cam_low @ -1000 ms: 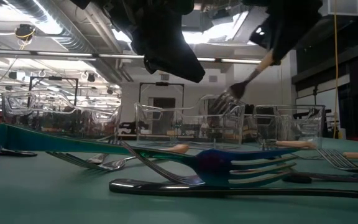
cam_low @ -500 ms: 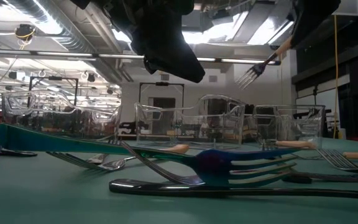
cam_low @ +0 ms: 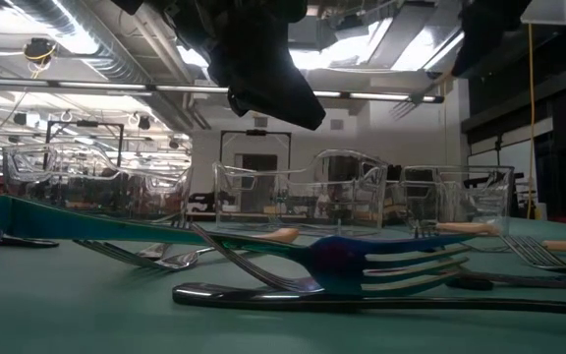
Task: Sort silverware by color (type)
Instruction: Put the orange fork into the right transparent bin, then put the blue fork into the center transparent bin
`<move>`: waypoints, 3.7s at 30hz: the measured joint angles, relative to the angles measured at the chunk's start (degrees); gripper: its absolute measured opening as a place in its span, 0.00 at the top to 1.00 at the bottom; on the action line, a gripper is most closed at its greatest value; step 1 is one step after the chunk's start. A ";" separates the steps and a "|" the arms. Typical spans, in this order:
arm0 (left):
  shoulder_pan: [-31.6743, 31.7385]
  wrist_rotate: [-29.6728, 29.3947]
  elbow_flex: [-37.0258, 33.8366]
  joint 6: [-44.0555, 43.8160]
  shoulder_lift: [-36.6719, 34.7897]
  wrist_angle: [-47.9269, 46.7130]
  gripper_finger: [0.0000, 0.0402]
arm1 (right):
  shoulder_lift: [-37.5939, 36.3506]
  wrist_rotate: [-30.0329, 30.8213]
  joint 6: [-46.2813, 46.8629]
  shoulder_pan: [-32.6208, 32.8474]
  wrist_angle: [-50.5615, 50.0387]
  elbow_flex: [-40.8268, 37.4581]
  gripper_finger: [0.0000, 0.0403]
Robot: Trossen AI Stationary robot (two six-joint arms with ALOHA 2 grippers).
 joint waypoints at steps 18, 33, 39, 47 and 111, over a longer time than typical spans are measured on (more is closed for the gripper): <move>-0.02 0.00 0.00 0.02 0.00 0.02 0.83 | 0.14 -9.32 -13.09 -25.62 19.13 -11.26 0.93; -0.02 0.00 0.00 0.02 0.02 0.04 0.83 | 0.21 -28.72 -17.21 -41.91 50.33 -33.72 0.94; -0.02 0.00 0.00 0.02 0.02 0.03 0.83 | 0.21 -30.02 -17.21 -43.17 54.43 -37.47 0.92; -0.02 0.00 0.00 0.02 0.02 0.04 0.83 | 0.21 -28.84 -17.25 -43.14 54.66 -39.17 0.91; -4.59 32.75 -0.02 -55.56 0.02 -13.77 0.83 | 0.21 -28.84 -17.05 -43.03 54.27 -39.82 0.71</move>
